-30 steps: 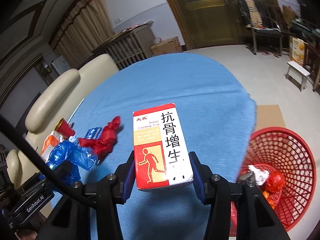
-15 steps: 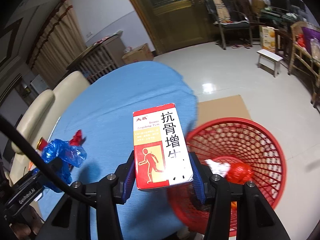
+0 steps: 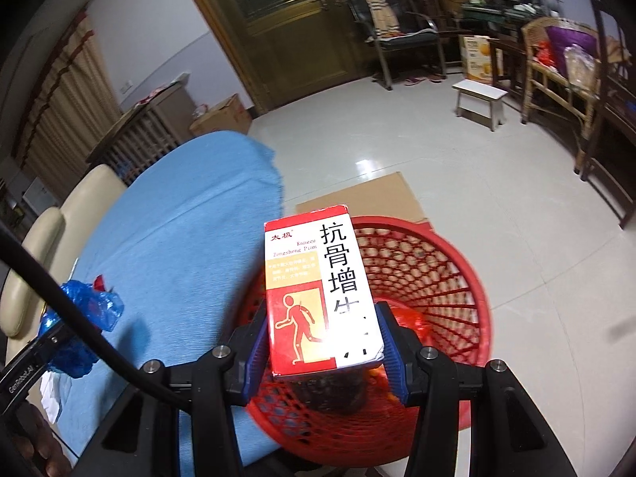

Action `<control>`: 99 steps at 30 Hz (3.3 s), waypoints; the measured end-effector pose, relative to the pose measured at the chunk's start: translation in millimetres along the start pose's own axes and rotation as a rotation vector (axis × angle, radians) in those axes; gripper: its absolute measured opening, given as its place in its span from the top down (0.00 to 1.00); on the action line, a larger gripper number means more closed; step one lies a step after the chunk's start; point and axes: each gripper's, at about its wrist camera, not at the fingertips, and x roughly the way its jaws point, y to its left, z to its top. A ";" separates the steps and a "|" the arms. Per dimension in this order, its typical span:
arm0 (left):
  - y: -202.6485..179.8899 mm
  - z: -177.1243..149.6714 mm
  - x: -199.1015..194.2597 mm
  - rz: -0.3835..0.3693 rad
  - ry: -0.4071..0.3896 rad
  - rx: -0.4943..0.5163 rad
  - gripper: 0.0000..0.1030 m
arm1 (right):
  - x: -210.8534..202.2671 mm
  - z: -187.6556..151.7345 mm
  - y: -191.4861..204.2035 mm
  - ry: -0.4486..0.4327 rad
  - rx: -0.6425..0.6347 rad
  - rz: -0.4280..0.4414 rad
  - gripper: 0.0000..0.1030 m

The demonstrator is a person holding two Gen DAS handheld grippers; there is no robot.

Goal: Collect trash
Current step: 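Carry the blue bag and medicine box over the red wastebasket, then open both grippers over the wastebasket to drop the bag and box, then move both tools back toward the table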

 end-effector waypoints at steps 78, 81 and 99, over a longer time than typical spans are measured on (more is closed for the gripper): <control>271.1 -94.9 -50.1 0.275 -0.009 -0.500 0.11 | 35.4 -45.5 181.0 0.184 -0.327 0.161 0.20; 288.3 -94.6 -50.5 0.296 -0.018 -0.526 0.11 | 35.3 -53.2 196.2 0.195 -0.368 0.162 0.20; 324.6 -101.5 -41.2 0.384 -0.056 -0.563 0.09 | 47.4 -63.3 218.2 0.245 -0.416 0.121 0.20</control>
